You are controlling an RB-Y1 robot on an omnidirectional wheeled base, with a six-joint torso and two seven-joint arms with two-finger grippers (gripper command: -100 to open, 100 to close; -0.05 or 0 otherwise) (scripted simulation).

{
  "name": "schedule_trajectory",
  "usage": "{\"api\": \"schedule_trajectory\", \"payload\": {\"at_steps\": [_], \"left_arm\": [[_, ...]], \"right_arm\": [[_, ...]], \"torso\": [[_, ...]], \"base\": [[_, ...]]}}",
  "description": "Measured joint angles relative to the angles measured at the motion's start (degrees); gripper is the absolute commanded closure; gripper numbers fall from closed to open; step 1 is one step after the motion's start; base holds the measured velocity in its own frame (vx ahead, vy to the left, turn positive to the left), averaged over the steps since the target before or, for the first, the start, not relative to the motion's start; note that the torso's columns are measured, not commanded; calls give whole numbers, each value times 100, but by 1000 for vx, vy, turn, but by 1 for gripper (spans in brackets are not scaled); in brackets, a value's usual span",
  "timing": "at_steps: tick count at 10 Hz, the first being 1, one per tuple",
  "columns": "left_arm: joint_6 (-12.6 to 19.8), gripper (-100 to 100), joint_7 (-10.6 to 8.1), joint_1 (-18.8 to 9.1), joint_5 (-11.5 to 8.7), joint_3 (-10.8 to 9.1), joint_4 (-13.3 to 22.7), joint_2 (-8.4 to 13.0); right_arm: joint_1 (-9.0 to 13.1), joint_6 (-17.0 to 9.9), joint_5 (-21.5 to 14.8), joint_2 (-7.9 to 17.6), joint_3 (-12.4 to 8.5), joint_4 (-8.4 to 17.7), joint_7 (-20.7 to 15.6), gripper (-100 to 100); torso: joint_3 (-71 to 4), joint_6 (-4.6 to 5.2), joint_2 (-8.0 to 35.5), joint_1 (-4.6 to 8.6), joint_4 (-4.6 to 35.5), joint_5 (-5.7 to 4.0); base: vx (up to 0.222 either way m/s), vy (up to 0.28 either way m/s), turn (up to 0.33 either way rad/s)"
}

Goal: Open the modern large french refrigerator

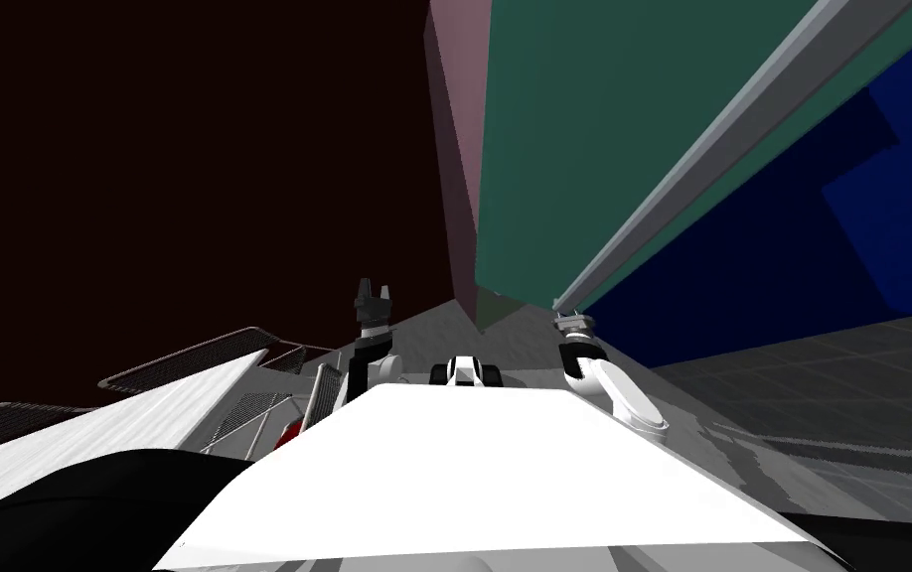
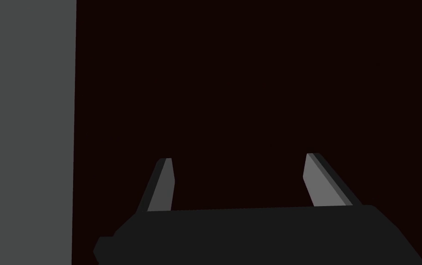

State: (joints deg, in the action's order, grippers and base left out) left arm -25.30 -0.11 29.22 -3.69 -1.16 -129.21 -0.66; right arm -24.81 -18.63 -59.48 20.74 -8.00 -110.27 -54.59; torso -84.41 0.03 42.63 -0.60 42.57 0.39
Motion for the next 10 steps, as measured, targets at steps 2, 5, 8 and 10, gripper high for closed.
{"api": "schedule_trajectory", "payload": {"at_steps": [2,5,8,10], "left_arm": [[0,0,0,0,0,-2,0,2],[0,0,0,1,0,-3,0,3],[0,0,0,1,0,-3,0,3],[0,0,0,0,0,-3,0,3]], "right_arm": [[-167,-101,164,93,2,-118,-35,-100],[-471,-271,483,301,-12,-468,-116,-100],[-803,-532,865,559,-10,-905,-243,-100],[-952,-591,963,609,-22,-1064,-270,-100]], "torso": [[-20,-14,-34,82,-13,-28],[-18,-3,-27,58,-4,-13],[7,5,22,1,20,18],[13,-1,34,-11,28,26]], "base": [[31,20,8],[35,-5,4],[42,-7,10],[22,4,-2]]}}
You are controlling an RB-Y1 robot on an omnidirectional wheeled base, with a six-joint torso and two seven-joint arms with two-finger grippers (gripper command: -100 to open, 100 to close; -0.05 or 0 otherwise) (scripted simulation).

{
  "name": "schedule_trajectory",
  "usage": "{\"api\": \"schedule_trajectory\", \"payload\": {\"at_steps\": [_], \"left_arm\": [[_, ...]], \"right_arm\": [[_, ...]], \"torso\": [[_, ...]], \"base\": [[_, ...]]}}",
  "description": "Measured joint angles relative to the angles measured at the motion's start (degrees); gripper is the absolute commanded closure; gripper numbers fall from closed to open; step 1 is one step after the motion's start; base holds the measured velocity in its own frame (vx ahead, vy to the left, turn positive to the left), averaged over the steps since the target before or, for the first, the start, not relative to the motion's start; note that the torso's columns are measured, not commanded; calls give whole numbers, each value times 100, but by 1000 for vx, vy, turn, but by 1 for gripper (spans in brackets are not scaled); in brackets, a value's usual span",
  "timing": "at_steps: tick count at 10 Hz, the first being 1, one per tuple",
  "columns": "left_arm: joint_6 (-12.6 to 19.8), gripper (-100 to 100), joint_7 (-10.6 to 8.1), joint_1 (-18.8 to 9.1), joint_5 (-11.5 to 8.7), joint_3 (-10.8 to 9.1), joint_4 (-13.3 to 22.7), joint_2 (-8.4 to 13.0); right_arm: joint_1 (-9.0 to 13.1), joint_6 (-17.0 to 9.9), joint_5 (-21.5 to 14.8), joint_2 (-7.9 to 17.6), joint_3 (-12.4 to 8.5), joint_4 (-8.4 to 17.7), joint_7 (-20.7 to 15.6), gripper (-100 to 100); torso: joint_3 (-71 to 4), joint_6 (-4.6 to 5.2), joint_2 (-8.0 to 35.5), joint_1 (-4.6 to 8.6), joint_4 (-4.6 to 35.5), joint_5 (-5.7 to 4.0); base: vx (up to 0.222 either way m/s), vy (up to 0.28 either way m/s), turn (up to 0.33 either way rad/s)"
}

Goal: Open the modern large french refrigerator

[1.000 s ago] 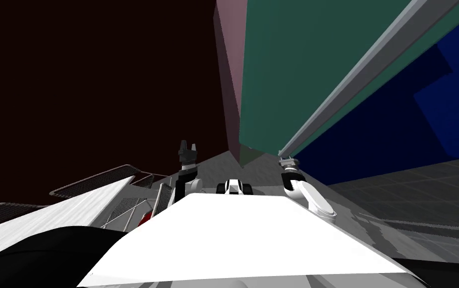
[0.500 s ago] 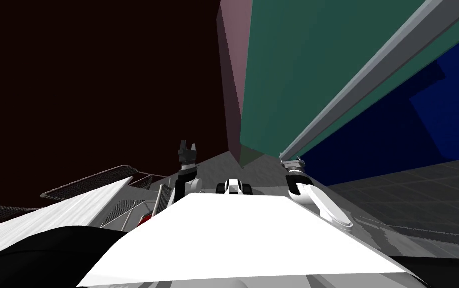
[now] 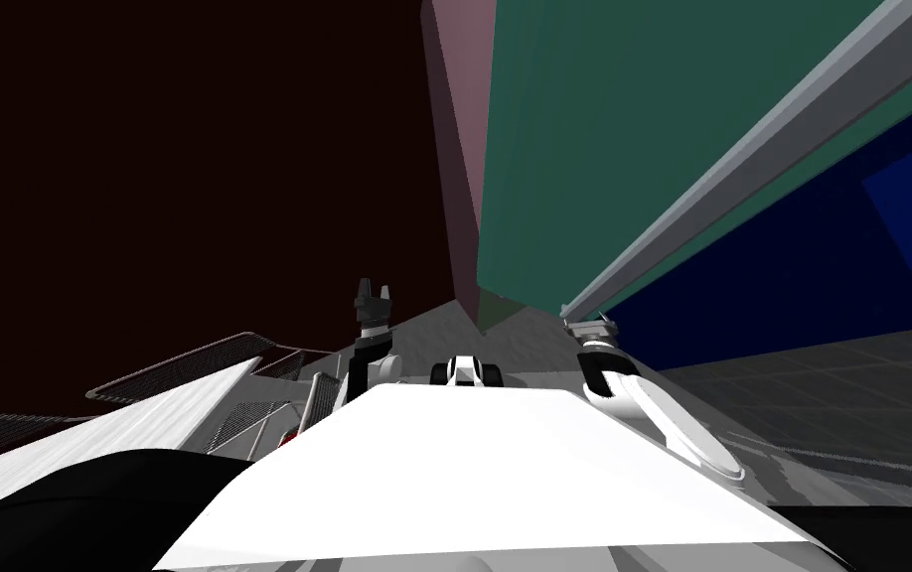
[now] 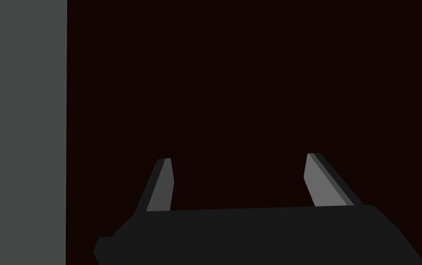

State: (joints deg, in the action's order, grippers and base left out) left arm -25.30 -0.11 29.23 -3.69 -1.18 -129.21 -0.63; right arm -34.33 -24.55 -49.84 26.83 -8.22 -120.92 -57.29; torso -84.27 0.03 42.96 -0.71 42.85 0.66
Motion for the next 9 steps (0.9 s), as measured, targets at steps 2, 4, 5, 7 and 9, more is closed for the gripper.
{"api": "schedule_trajectory", "payload": {"at_steps": [2,4,5,7,9], "left_arm": [[0,0,0,0,0,0,0,0],[0,0,0,0,0,0,0,0],[0,0,0,-1,0,0,0,0],[0,0,0,-1,0,0,0,0],[0,0,0,0,0,0,0,0]], "right_arm": [[-241,-147,261,178,-2,-275,-68,-100],[-293,-207,346,230,19,-302,-96,0],[-310,-210,351,222,41,-271,-101,0],[-336,-212,360,212,82,-227,-108,0],[-352,-210,367,204,110,-200,-112,0]], "torso": [[2,8,14,-17,18,25],[4,6,11,-12,5,10],[0,8,-1,7,-7,-7],[-13,8,-26,38,-24,-27],[-20,6,-43,53,-36,-42]], "base": [[24,3,4],[13,-4,11],[7,2,14],[4,4,12],[0,0,0]]}}
